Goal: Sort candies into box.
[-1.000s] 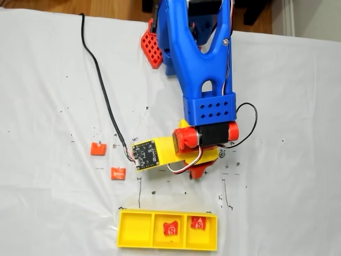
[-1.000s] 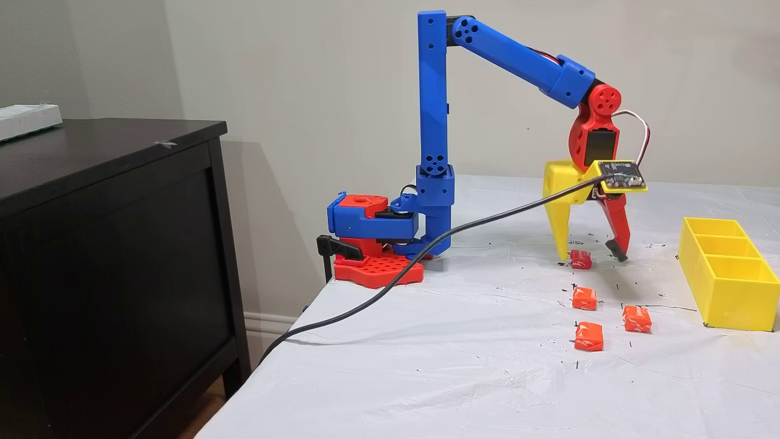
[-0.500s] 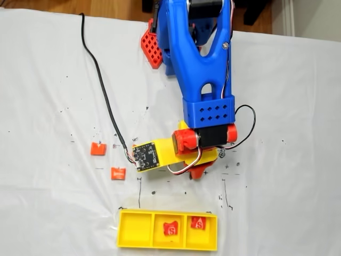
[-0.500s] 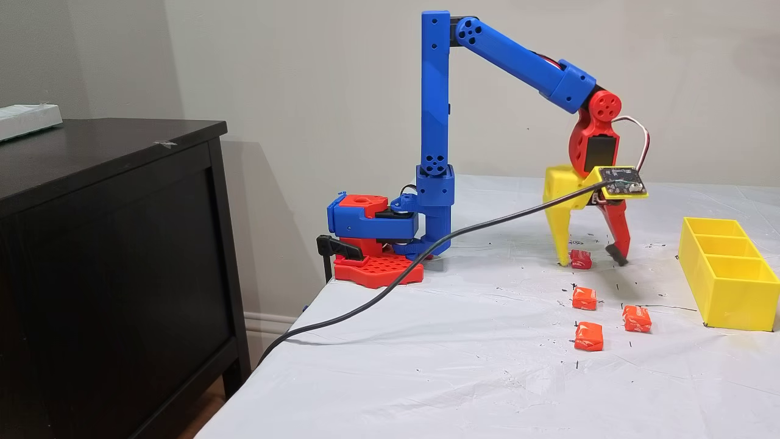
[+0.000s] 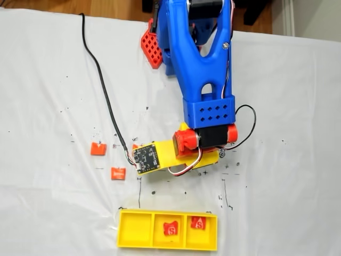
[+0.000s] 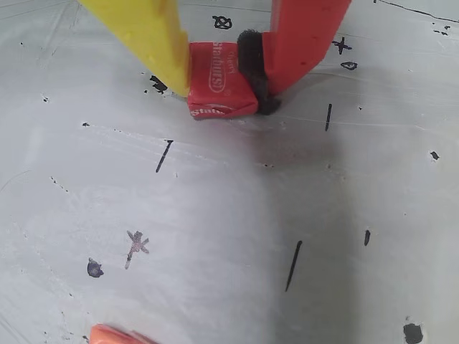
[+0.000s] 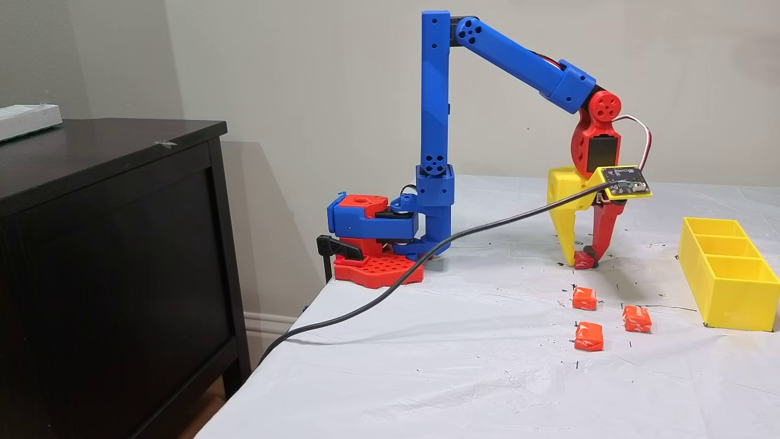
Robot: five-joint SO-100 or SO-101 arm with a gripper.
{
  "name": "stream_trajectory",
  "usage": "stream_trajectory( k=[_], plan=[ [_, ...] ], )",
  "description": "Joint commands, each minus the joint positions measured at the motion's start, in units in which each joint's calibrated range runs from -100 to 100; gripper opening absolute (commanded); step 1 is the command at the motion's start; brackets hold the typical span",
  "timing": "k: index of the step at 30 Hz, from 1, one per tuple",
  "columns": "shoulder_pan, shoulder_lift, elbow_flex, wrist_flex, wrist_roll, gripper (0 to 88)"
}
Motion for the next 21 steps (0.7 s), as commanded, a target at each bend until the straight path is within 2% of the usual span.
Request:
stream_trajectory(
  k=[1,10,21],
  plan=[
    [1.6,-7.0,-1.8,1.3,0.1,0.2],
    [7.1,-20.4,-8.8,2.1,0.1,0.2],
    [14.8,-15.4,-23.0,0.1,0.2,0.2]
  ],
)
